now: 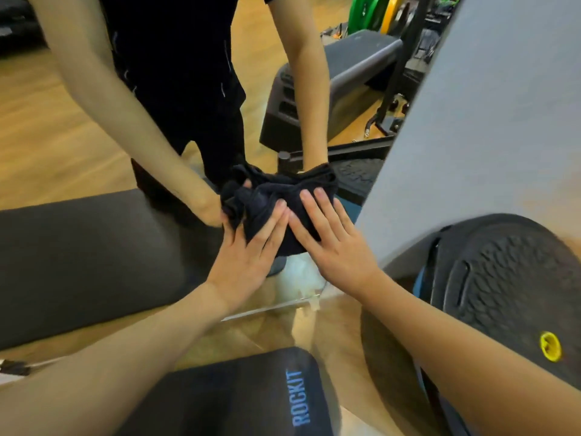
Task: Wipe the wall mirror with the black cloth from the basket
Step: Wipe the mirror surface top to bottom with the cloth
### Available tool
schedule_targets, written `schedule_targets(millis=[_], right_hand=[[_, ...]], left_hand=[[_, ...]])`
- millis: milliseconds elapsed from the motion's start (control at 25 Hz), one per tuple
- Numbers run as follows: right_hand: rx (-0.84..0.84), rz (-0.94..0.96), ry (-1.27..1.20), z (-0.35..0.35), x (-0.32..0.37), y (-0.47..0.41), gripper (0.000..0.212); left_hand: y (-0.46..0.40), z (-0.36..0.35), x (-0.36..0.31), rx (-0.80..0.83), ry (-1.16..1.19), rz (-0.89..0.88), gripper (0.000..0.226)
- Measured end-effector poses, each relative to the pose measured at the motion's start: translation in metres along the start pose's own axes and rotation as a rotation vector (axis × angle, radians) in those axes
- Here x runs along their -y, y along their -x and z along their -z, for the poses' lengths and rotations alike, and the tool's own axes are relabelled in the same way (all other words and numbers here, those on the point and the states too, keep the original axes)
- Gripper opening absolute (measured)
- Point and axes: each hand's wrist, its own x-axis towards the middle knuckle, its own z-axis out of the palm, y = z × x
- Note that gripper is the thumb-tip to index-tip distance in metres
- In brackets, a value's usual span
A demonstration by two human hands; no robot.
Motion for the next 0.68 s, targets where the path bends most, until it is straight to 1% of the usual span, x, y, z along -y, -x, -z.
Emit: schedule_targets(millis=[40, 160, 200, 280, 360, 440, 520, 600, 640, 680], right_hand=[[-0.009, -0.006, 0.014, 0.002, -0.015, 0.008, 0.052], [0.005, -0.022, 0.059, 0.005, -0.055, 0.035, 0.052], [0.017, -0.031, 0.064, 0.006, -0.065, 0.042, 0.053], [0.015, -0.045, 0.048, 0.004, -0.072, 0.048, 0.055], [-0.012, -0.079, 0.005, -0.002, -0.072, 0.052, 0.056], [-0.048, -0.097, -0.031, -0.012, -0.068, 0.053, 0.057], [-0.072, -0.133, -0.07, -0.023, -0.06, 0.057, 0.057], [-0.083, -0.192, -0.101, -0.035, -0.05, 0.068, 0.06], [-0.079, -0.219, -0.109, -0.043, -0.042, 0.076, 0.062], [-0.063, -0.24, -0.116, -0.051, -0.033, 0.085, 0.063]], left_hand=[[-0.009, -0.012, -0.011, -0.013, 0.004, 0.007, 0.057], [-0.032, -0.04, -0.041, -0.033, -0.009, 0.002, 0.075], [-0.039, -0.045, -0.049, -0.035, -0.031, -0.018, 0.077], [-0.048, -0.051, -0.056, -0.033, -0.058, -0.034, 0.072], [-0.05, -0.056, -0.058, -0.041, -0.037, -0.041, 0.064], [-0.047, -0.06, -0.056, -0.055, -0.059, -0.063, 0.061], [-0.04, -0.068, -0.055, -0.064, -0.08, -0.06, 0.067], [-0.029, -0.079, -0.059, -0.058, -0.091, -0.046, 0.08], [-0.019, -0.086, -0.059, -0.038, -0.119, -0.045, 0.085], [-0.007, -0.093, -0.059, -0.015, -0.15, -0.05, 0.085]])
